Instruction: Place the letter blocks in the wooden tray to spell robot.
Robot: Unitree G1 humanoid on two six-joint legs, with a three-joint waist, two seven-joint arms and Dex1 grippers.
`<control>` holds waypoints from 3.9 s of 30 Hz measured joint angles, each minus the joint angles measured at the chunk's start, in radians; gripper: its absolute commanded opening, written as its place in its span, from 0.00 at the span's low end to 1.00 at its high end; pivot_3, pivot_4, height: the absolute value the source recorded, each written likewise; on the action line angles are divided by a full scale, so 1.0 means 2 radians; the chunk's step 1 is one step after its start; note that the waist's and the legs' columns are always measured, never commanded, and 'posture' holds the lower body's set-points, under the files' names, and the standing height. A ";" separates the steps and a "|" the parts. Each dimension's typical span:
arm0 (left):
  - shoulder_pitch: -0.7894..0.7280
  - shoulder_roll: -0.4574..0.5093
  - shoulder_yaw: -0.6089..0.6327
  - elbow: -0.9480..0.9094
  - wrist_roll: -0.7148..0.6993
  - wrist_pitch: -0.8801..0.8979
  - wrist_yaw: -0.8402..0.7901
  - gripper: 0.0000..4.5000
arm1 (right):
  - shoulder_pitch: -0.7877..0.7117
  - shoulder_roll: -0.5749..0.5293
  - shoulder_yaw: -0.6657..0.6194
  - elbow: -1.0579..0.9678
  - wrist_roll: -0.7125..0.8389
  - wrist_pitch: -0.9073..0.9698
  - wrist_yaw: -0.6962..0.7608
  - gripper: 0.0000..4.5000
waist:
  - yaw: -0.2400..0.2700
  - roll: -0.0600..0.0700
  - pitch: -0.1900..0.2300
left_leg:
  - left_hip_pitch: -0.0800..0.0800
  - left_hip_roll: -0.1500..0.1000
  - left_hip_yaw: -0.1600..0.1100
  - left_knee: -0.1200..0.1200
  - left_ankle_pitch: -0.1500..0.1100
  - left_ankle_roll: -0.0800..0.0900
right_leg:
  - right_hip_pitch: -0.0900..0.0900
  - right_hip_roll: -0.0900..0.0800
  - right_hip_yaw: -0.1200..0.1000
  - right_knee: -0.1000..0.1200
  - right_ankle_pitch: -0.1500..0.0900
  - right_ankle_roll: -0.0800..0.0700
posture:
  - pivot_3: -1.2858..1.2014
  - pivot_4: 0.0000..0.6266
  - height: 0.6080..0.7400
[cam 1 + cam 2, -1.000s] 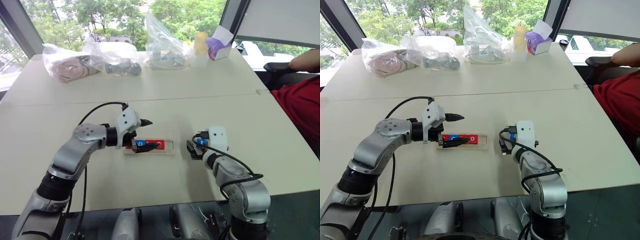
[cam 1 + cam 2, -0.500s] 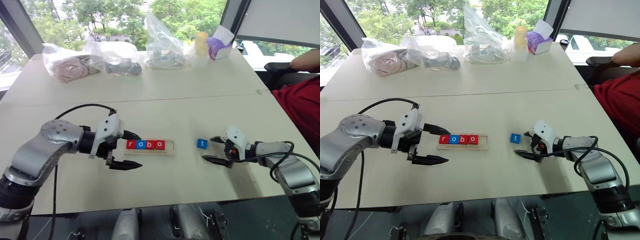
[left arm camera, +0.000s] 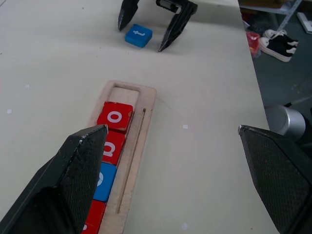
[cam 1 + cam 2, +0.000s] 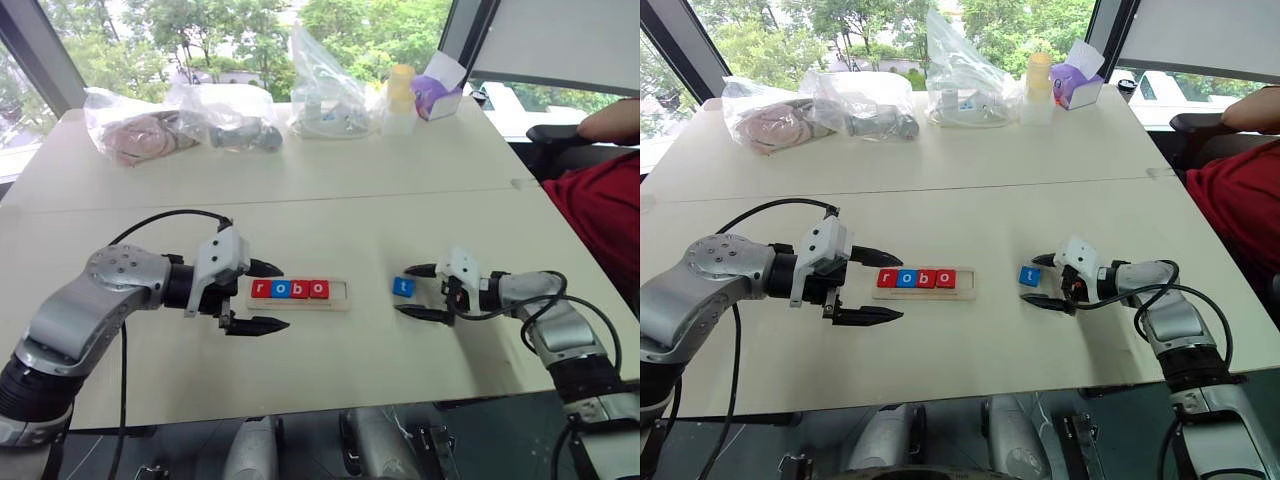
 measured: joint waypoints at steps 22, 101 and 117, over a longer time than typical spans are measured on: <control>0.027 0.035 0.037 0.059 0.018 -0.015 -0.006 1.00 | -0.090 0.073 0.103 -0.065 -0.026 0.087 0.000 0.26 | 0.010 0.000 0.000 | -0.001 0.000 0.000 0.000 0.000 0.000 | -0.001 -0.001 0.000 0.000 0.000 0.000 | 0.52 0.24 1.00; 0.056 0.001 0.045 0.037 0.033 -0.017 0.038 1.00 | -0.093 0.110 0.083 -0.053 -0.034 0.088 -0.026 0.98 | 0.012 0.000 0.000 | 0.000 0.000 0.000 0.000 0.000 0.000 | -0.001 0.000 0.000 0.001 0.000 0.000 | 0.52 0.24 1.00; 0.052 -0.001 0.039 0.037 0.036 -0.016 0.041 1.00 | -0.115 0.121 0.086 0.019 -0.065 0.028 -0.043 0.98 | 0.012 0.000 0.000 | 0.000 0.000 0.000 0.000 0.000 0.000 | -0.001 0.000 0.000 0.001 0.000 0.000 | 0.52 0.24 1.00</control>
